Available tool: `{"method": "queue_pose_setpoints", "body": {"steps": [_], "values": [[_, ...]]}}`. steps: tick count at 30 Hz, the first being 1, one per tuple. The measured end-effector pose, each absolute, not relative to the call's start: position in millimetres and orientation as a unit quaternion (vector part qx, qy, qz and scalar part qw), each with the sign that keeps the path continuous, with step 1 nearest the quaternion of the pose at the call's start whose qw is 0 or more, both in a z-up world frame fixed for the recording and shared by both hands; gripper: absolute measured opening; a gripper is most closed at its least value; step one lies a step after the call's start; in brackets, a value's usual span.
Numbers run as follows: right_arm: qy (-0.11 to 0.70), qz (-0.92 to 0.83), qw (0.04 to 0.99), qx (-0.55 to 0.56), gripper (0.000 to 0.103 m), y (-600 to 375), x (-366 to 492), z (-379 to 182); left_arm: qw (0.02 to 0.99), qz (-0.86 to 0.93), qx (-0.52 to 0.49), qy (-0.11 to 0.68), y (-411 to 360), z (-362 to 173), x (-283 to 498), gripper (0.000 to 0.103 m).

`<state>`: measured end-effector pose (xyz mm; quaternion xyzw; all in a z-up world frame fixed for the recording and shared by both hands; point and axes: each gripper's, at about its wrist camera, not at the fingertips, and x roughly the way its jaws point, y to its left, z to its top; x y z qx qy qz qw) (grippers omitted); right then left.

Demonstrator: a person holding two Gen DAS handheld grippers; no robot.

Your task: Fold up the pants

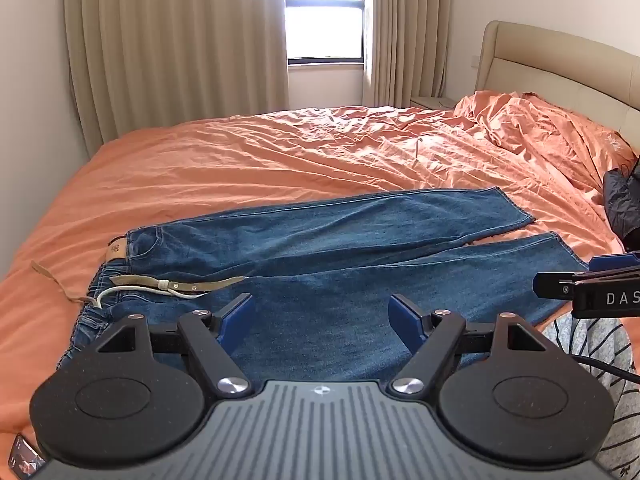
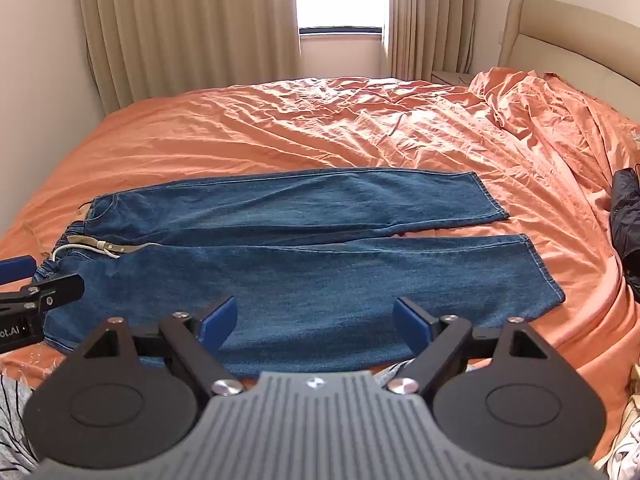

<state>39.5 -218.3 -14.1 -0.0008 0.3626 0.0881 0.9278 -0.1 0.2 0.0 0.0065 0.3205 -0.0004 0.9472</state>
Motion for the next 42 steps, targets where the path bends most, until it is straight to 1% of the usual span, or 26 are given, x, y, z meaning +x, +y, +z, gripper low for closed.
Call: {"method": "queue_pose_setpoints", "body": {"steps": [12,27,42], "values": [[0.366,0.084,0.927,0.000,0.081,-217,40,-14,0.945,0.000,0.016,0.328,-3,-6,2,0.089],[0.371,0.085,0.925,0.007,0.081,-222,41,-14,0.945,-0.001,0.018,0.326,-3,0,1,0.089],[0.380,0.075,0.922,0.012,0.081,-222,42,-15,0.941,-0.011,0.003,0.338,-2,-4,-3,0.089]]}}
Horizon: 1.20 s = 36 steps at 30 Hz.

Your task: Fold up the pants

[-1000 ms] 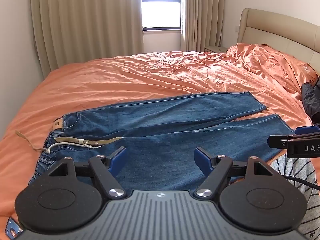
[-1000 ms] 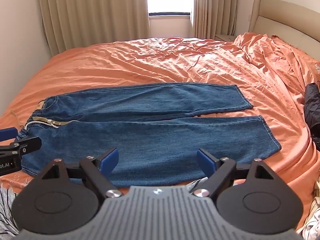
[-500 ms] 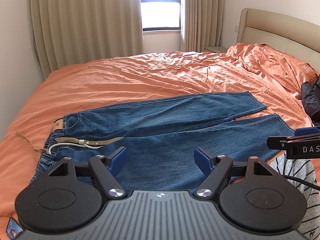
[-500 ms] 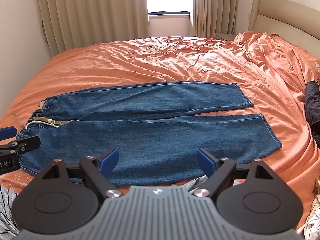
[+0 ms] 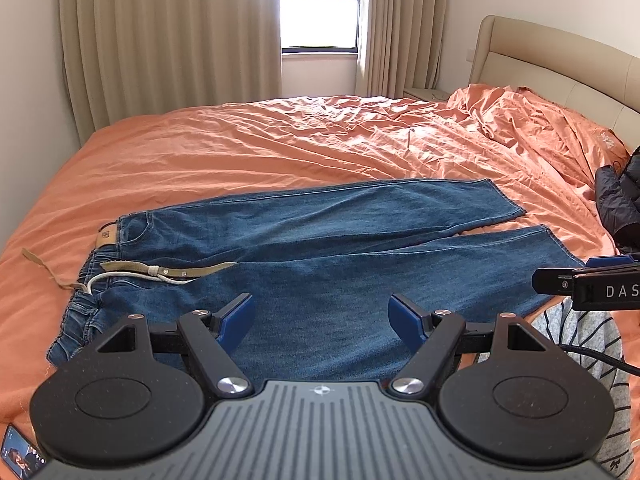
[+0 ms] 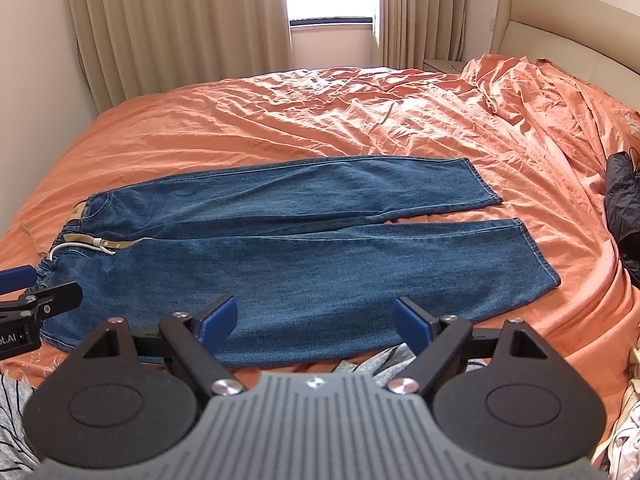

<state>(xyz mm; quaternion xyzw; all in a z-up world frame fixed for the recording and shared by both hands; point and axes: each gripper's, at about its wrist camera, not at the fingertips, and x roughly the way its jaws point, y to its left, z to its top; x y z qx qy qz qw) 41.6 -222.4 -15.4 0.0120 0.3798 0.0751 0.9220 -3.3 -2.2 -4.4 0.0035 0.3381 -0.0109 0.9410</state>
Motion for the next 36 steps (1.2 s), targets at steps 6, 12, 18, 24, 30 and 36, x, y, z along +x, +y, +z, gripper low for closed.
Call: {"method": "queue_pose_setpoints", "body": {"steps": [6,12,18,24,30,36], "values": [[0.380,0.070,0.922,0.010,0.081,-223.2,40.5,-14.5,0.940,-0.013,0.004,0.342,-2.6,-6.3,-4.0,0.089],[0.383,0.065,0.921,0.012,0.081,-223.5,38.9,-15.7,0.939,-0.009,0.007,0.344,-2.5,-7.1,-2.8,0.089],[0.384,0.063,0.921,0.014,0.081,-225.1,38.8,-15.9,0.939,-0.006,0.011,0.344,-1.4,-8.4,-3.3,0.089],[0.382,0.062,0.922,0.012,0.081,-223.1,37.3,-14.7,0.939,-0.003,0.013,0.345,-0.1,-8.3,-4.0,0.089],[0.381,0.063,0.922,0.011,0.081,-223.4,35.3,-15.0,0.940,0.000,0.012,0.342,2.3,-6.5,-6.7,0.089],[0.379,0.063,0.923,0.012,0.081,-222.5,32.9,-14.8,0.940,0.000,0.012,0.341,2.9,-6.4,-7.2,0.089]]}}
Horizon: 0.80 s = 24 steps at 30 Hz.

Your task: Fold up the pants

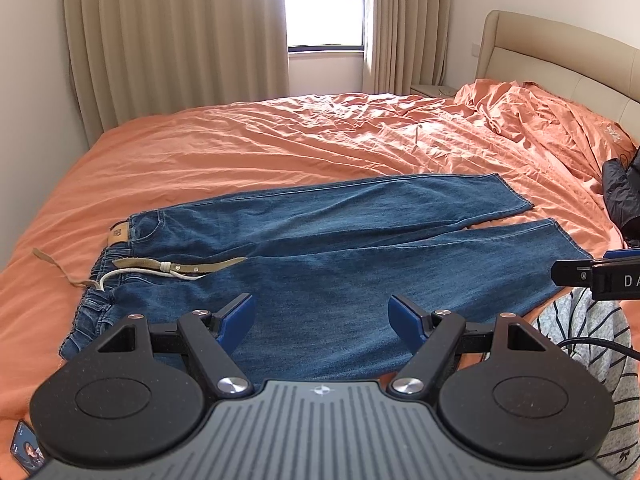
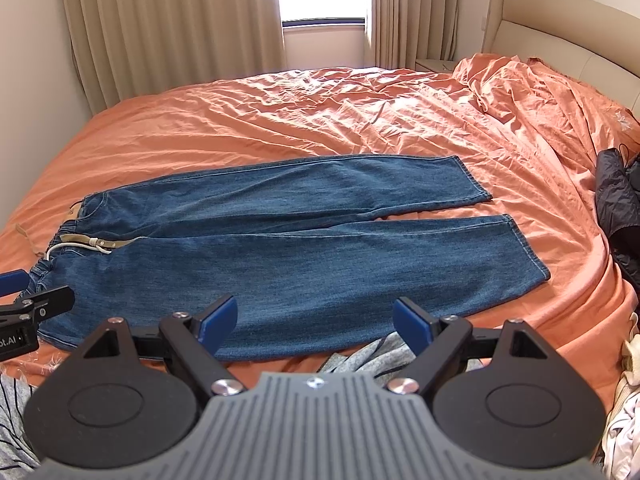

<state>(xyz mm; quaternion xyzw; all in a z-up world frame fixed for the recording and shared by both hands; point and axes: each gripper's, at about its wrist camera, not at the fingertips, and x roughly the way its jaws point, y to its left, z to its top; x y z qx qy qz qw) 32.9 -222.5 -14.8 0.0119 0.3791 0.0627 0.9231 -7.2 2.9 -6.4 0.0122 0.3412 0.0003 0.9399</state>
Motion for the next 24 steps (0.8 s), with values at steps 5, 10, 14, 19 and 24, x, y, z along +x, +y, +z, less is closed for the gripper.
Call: {"method": "queue_pose_setpoints", "body": {"steps": [5,10,14,19,24], "values": [[0.376,0.064,0.924,0.009,0.081,-222,31,-14,0.941,0.001,0.012,0.338,3,-5,-11,0.089],[0.375,0.064,0.925,0.009,0.081,-222,28,-14,0.941,0.000,0.011,0.338,4,-5,-11,0.089],[0.372,0.064,0.926,0.009,0.081,-223,27,-12,0.941,0.001,0.012,0.338,4,-5,-11,0.089],[0.369,0.066,0.927,0.008,0.081,-223,26,-13,0.941,0.001,0.012,0.338,4,-5,-11,0.089],[0.340,0.096,0.936,0.004,0.081,-225,29,-23,0.940,0.003,0.021,0.341,18,-7,-11,0.089]]}}
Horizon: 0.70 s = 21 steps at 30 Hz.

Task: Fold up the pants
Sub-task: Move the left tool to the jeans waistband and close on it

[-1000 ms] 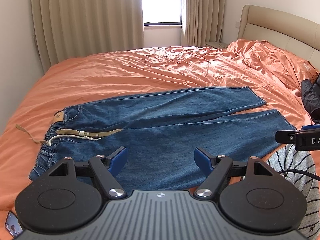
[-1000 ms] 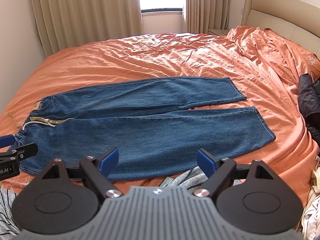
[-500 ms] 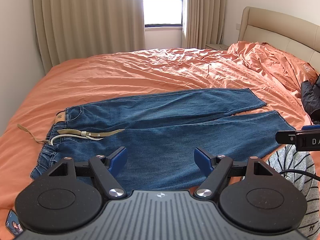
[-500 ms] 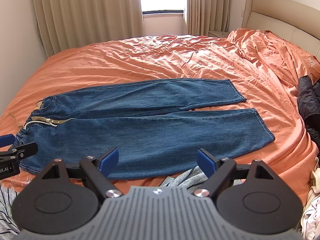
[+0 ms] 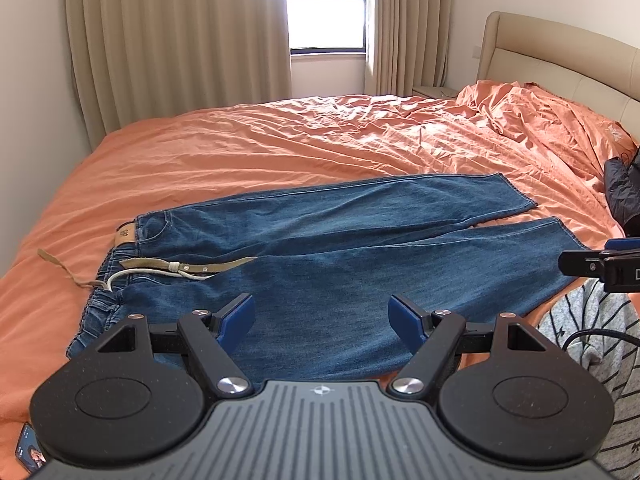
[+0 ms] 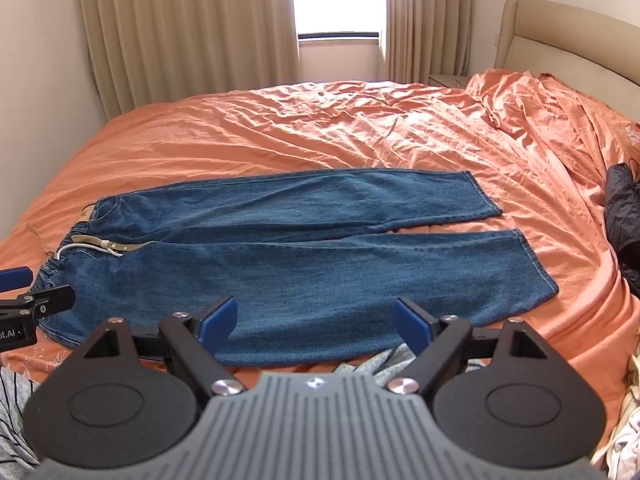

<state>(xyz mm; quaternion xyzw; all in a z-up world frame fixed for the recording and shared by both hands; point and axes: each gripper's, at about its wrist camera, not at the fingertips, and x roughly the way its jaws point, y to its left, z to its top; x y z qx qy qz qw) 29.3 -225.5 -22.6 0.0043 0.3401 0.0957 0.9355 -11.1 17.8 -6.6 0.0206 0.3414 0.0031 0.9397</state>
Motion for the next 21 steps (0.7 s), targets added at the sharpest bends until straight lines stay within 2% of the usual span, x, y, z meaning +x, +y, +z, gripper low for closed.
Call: {"method": "queue_pose_setpoints", "body": {"steps": [6,11,13,14,19,21], "values": [[0.311,0.141,0.939,0.023,0.081,-231,49,-38,0.938,0.041,0.012,0.345,66,-10,-5,0.085],[0.303,0.165,0.939,0.016,0.081,-222,79,-54,0.930,0.053,-0.025,0.362,113,-16,6,0.076],[0.311,0.186,0.932,0.028,0.081,-219,95,-62,0.927,0.053,-0.027,0.370,131,-19,10,0.066],[0.316,0.192,0.929,0.036,0.081,-218,103,-65,0.927,0.055,-0.025,0.371,139,-20,13,0.064],[0.331,0.175,0.925,0.061,0.081,-219,142,-85,0.922,0.060,-0.045,0.380,197,-27,26,0.065],[0.336,0.170,0.924,0.070,0.081,-221,154,-92,0.922,0.054,-0.048,0.380,222,-32,33,0.072]]}}
